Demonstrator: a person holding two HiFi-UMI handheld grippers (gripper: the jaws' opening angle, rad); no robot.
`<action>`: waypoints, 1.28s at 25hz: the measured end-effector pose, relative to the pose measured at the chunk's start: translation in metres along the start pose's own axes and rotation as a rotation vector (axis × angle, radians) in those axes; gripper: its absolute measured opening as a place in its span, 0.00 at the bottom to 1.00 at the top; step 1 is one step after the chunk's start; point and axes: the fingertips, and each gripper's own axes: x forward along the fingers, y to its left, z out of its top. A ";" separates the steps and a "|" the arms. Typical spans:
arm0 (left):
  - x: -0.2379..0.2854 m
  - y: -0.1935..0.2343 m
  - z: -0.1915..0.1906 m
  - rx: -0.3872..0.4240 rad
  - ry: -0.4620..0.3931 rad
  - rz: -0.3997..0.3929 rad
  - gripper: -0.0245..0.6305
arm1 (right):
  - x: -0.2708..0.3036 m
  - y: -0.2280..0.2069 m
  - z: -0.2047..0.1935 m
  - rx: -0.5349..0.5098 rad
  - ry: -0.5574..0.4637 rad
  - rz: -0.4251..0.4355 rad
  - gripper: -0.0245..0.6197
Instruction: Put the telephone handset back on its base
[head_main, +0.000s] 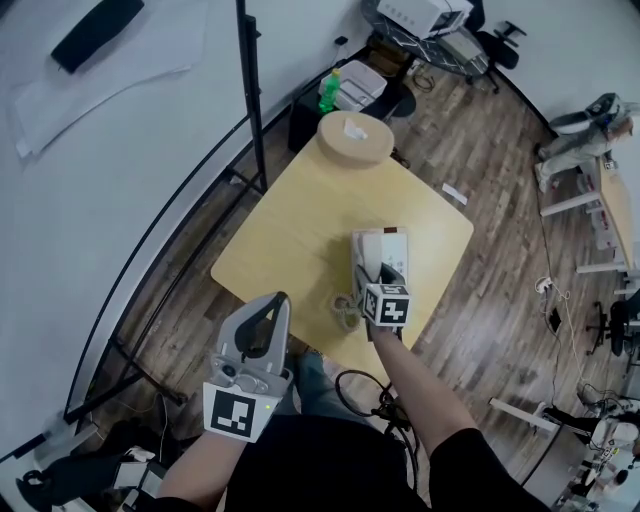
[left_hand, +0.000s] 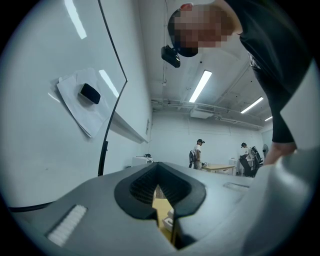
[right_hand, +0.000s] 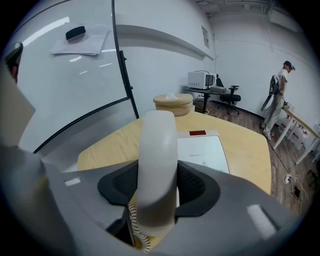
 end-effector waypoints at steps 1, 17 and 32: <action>-0.001 -0.001 0.000 -0.001 0.001 -0.001 0.04 | 0.001 -0.001 -0.003 0.005 0.011 -0.006 0.38; -0.010 0.003 -0.006 -0.019 0.008 0.019 0.04 | 0.028 -0.006 -0.015 0.015 0.166 -0.098 0.38; -0.008 -0.002 -0.004 -0.023 0.023 -0.001 0.04 | 0.021 0.001 -0.006 -0.014 0.141 -0.079 0.43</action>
